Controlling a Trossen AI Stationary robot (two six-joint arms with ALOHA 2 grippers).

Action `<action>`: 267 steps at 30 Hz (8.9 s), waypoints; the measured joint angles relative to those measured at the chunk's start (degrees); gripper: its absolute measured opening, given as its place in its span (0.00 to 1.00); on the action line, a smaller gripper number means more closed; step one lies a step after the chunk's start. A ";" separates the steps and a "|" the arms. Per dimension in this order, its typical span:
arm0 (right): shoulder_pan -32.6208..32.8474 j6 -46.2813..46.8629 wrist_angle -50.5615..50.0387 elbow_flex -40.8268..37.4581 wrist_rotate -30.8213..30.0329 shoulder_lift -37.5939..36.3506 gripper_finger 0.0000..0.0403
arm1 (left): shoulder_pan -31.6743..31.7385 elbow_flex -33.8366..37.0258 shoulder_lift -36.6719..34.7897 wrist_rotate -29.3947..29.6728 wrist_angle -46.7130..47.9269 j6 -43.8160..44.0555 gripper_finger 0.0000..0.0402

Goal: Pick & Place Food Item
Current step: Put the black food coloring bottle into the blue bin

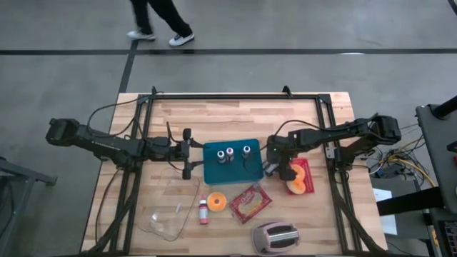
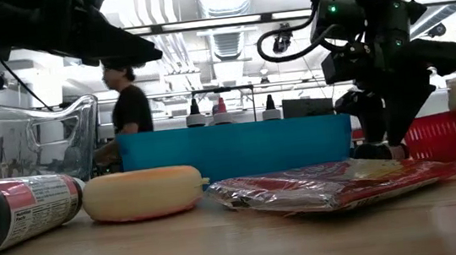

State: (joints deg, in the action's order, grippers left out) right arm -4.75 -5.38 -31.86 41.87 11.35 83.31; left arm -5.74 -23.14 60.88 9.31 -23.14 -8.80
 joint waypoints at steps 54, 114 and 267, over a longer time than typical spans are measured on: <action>-0.28 4.53 -2.11 2.89 -25.67 -1.07 0.22 | 0.04 -0.02 -0.04 0.82 -1.02 0.22 0.63; 0.02 -12.79 25.07 31.06 -17.09 4.72 0.21 | 16.55 -1.27 9.09 -12.94 -34.66 1.95 0.63; -10.91 15.70 90.89 10.29 20.83 7.67 0.50 | 16.50 -3.65 11.31 -23.58 -65.09 -5.21 0.32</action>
State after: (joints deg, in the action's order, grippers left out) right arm -15.67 10.32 59.03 52.16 32.18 90.99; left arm 10.76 -26.79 72.19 -14.27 -88.23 -14.00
